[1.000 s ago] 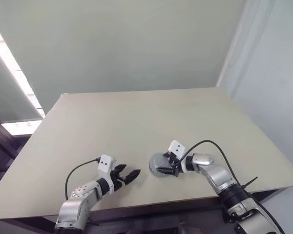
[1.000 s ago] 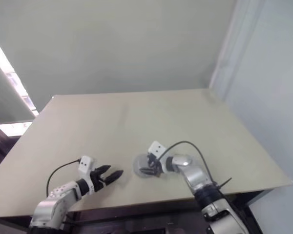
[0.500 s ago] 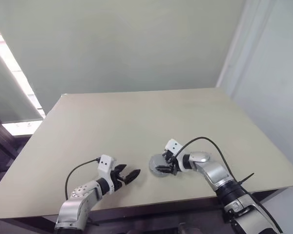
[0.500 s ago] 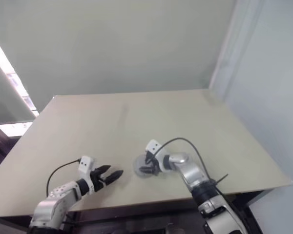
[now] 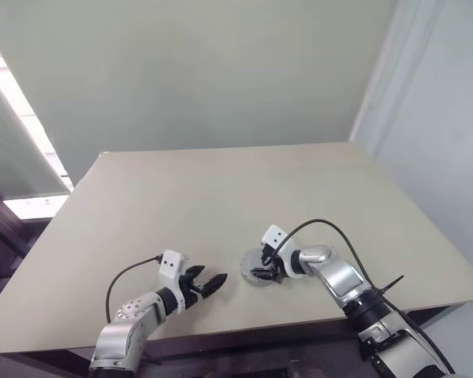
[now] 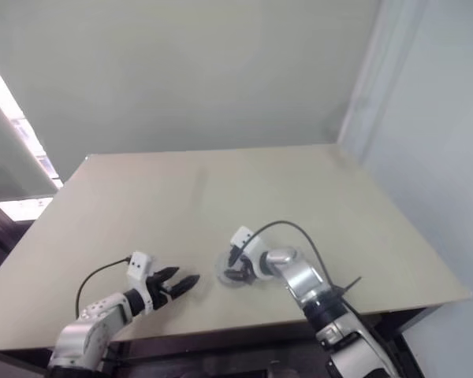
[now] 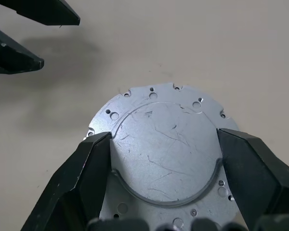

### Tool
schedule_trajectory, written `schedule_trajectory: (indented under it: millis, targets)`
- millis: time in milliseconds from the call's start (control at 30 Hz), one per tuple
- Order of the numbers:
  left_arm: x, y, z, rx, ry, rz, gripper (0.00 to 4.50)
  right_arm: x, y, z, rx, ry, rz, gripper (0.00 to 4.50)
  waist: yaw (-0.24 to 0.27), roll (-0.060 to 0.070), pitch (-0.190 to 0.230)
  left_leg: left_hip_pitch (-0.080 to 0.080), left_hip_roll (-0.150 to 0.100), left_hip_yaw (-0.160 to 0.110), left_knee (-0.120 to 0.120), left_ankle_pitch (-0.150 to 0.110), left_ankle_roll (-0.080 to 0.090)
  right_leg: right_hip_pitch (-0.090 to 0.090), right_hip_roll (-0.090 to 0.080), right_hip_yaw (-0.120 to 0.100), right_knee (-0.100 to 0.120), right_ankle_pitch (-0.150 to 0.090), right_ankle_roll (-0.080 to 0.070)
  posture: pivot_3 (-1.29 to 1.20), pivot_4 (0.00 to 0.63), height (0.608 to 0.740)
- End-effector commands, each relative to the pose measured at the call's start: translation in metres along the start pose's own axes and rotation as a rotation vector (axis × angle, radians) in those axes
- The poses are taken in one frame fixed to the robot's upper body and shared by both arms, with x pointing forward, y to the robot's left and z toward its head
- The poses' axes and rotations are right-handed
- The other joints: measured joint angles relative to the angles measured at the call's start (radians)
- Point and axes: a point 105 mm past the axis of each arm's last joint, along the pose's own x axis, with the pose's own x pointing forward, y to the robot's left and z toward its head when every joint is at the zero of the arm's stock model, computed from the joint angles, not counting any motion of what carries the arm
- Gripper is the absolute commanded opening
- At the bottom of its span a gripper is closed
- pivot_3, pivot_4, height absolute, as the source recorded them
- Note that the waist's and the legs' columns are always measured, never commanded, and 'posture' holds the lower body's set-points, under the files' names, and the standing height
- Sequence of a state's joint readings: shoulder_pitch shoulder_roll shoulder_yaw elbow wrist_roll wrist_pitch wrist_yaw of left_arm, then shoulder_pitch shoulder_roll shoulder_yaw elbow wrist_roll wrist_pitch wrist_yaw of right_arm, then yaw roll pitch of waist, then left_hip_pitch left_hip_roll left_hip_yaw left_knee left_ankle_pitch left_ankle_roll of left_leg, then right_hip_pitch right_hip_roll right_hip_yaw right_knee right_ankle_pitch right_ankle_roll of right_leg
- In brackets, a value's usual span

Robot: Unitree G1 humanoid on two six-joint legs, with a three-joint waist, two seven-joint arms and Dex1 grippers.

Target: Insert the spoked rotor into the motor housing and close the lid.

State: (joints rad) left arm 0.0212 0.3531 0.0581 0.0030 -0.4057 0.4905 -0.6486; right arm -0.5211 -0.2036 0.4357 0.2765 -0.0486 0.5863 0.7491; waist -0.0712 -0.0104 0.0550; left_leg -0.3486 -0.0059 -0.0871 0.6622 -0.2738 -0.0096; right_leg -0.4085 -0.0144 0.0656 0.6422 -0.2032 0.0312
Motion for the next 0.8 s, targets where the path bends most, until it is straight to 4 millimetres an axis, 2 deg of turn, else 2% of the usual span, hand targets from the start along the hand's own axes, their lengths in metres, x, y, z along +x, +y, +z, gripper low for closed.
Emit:
schedule_trajectory:
  millis: [33, 567, 800]
  targets:
    - [0.001, -0.006, 0.016, 0.043, -0.051, -0.020, 4.50, -0.003, -0.004, -0.004, -0.003, 0.049, -0.042, 3.29, 0.000, 0.000, 0.000, 0.000, 0.000, 0.000, 0.000, 0.000, 0.000, 0.000, 0.000, 0.000, 0.000, 0.000, 0.000, 0.00, 0.000, 0.740]
    - [0.003, -0.007, 0.013, 0.036, -0.049, -0.025, 4.50, -0.002, 0.001, -0.012, 0.076, 0.145, -0.085, 3.29, 0.000, 0.001, 0.000, 0.000, 0.000, 0.000, 0.000, 0.000, 0.000, 0.000, 0.000, 0.000, 0.000, 0.000, 0.000, 0.00, 0.000, 0.740]
    - [0.003, -0.008, 0.013, 0.036, -0.049, -0.025, 4.50, -0.001, 0.003, -0.016, 0.007, 0.206, -0.096, 3.29, 0.000, 0.001, -0.001, 0.000, 0.000, 0.000, -0.001, 0.000, 0.000, 0.000, 0.000, 0.000, 0.000, 0.000, 0.000, 0.00, 0.000, 0.740]
